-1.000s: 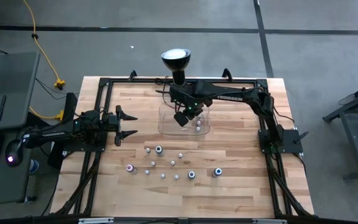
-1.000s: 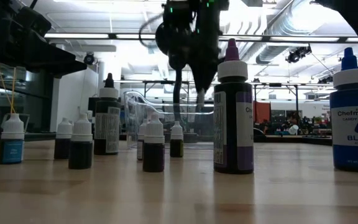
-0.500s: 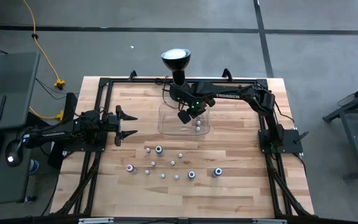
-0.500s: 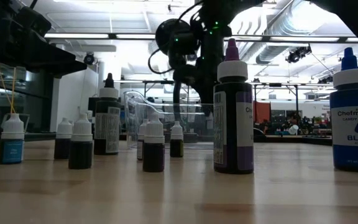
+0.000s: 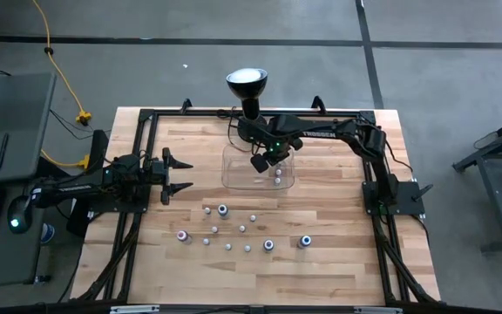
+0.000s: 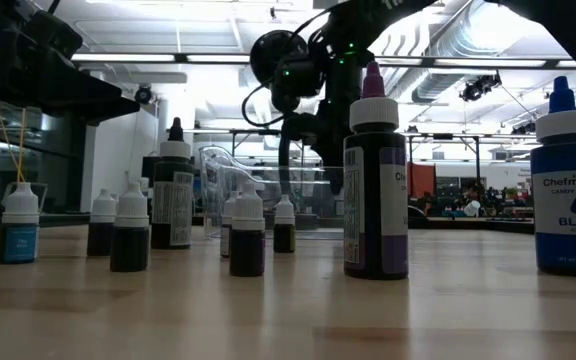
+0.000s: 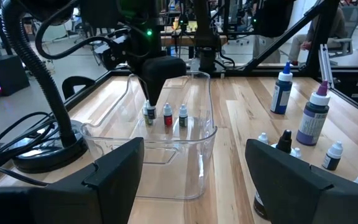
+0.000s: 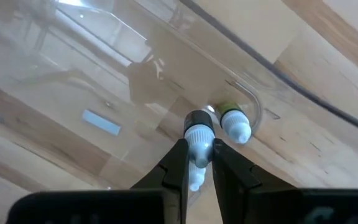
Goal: Pick & Place food coloring
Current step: Put the top brown food coloring bottle into the transparent bin
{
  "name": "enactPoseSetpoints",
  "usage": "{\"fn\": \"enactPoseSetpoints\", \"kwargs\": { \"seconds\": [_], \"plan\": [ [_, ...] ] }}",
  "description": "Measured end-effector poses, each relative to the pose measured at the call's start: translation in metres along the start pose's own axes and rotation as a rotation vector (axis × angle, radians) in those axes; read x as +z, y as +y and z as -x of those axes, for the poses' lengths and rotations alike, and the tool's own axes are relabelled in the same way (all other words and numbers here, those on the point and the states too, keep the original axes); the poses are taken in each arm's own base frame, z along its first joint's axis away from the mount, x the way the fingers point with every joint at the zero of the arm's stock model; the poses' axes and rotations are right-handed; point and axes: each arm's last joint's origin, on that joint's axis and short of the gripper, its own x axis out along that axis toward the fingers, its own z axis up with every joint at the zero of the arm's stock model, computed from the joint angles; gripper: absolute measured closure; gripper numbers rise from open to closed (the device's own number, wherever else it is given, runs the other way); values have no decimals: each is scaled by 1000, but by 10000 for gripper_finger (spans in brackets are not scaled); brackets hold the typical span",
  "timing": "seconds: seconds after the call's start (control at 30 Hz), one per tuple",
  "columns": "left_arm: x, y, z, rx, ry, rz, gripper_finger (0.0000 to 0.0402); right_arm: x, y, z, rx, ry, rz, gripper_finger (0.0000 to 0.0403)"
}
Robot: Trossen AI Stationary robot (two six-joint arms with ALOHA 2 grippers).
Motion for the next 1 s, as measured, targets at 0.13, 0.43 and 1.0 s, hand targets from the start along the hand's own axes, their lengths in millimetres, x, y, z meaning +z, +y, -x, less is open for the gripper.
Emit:
{"fn": "enactPoseSetpoints", "kwargs": {
  "seconds": [0.13,0.43,1.0],
  "plan": [
    [0,0,0,0,0,0,124,1,0,-1,2,-3,1,361],
    [0,0,0,0,0,0,124,1,0,-1,-2,-8,1,352],
    [0,0,0,0,0,0,124,4,6,-16,18,10,4,356]
  ]
}}
